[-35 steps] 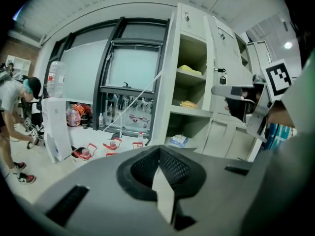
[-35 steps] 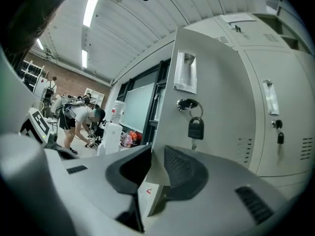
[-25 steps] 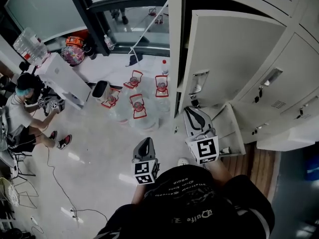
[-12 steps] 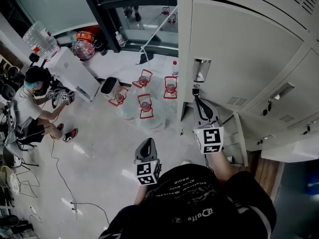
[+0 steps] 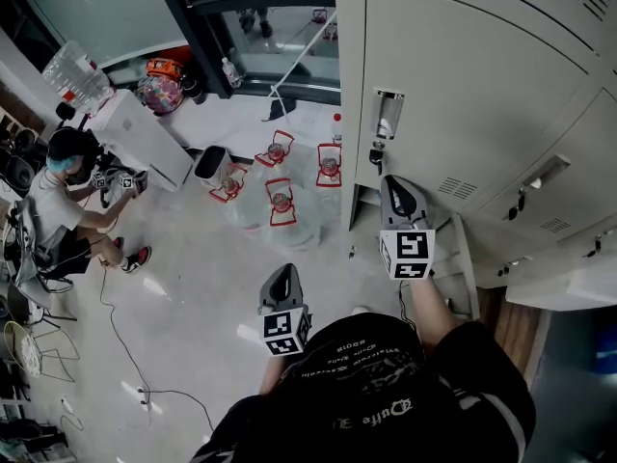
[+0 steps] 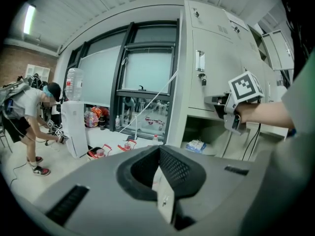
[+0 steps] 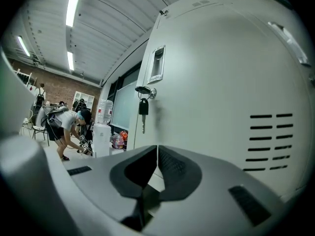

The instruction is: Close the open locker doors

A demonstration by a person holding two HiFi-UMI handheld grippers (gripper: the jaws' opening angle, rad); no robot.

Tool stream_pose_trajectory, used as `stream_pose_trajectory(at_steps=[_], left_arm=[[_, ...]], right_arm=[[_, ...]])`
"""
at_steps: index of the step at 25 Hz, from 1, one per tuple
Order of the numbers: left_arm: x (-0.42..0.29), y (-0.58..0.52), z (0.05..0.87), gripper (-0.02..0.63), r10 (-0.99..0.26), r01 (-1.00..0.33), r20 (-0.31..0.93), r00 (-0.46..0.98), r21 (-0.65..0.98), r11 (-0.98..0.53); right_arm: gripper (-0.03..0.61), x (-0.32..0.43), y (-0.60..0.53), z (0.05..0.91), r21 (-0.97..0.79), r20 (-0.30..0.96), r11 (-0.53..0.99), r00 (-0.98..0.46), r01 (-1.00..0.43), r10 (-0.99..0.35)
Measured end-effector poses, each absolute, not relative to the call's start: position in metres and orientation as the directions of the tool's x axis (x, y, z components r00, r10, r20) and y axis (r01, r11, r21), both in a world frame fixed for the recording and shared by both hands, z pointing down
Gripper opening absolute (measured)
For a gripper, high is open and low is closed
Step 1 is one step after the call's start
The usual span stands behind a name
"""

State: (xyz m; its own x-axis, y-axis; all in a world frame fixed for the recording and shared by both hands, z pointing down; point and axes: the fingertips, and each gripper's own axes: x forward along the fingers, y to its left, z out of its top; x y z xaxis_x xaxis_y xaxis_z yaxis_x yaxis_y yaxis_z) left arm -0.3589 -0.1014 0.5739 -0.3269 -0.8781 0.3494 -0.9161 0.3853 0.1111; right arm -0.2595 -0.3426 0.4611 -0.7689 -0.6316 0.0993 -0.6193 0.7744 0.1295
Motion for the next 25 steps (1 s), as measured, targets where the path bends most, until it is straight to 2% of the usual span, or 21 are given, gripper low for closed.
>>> stream_pose_trajectory(at_steps=[6, 9, 12, 18, 22, 25], left_arm=[[-0.349, -0.101, 0.568, 0.008, -0.901, -0.935, 0.336, -0.273, 0.126, 0.33], [-0.338, -0.104, 0.567, 0.008, -0.919, -0.952, 0.33, -0.215, 0.138, 0.272], [-0.325, -0.106, 0.57, 0.008, -0.935, -0.967, 0.323, -0.147, 0.151, 0.204], [-0.293, -0.113, 0.58, 0.008, -0.947, -0.982, 0.322, -0.002, 0.176, 0.062], [-0.263, -0.118, 0.586, 0.008, -0.938, -0.981, 0.327, 0.111, 0.185, -0.051], [-0.243, -0.123, 0.585, 0.008, -0.93, -0.974, 0.321, 0.181, 0.187, -0.125]], right_arm=[[0.022, -0.255, -0.325, 0.45, 0.066, 0.111, 0.803, -0.795, -0.593, -0.596], [0.145, -0.242, -0.299, 0.451, 0.046, 0.153, 0.833, -0.82, -0.552, -0.552], [0.149, -0.216, -0.273, 0.457, 0.065, 0.2, 0.824, -0.802, -0.562, -0.563], [0.149, -0.129, -0.24, 0.481, 0.116, 0.294, 0.719, -0.668, -0.685, -0.684], [0.149, -0.069, -0.211, 0.477, 0.257, 0.303, 0.61, -0.537, -0.75, -0.787], [0.149, -0.02, -0.203, 0.484, 0.254, 0.311, 0.506, -0.425, -0.824, -0.85]])
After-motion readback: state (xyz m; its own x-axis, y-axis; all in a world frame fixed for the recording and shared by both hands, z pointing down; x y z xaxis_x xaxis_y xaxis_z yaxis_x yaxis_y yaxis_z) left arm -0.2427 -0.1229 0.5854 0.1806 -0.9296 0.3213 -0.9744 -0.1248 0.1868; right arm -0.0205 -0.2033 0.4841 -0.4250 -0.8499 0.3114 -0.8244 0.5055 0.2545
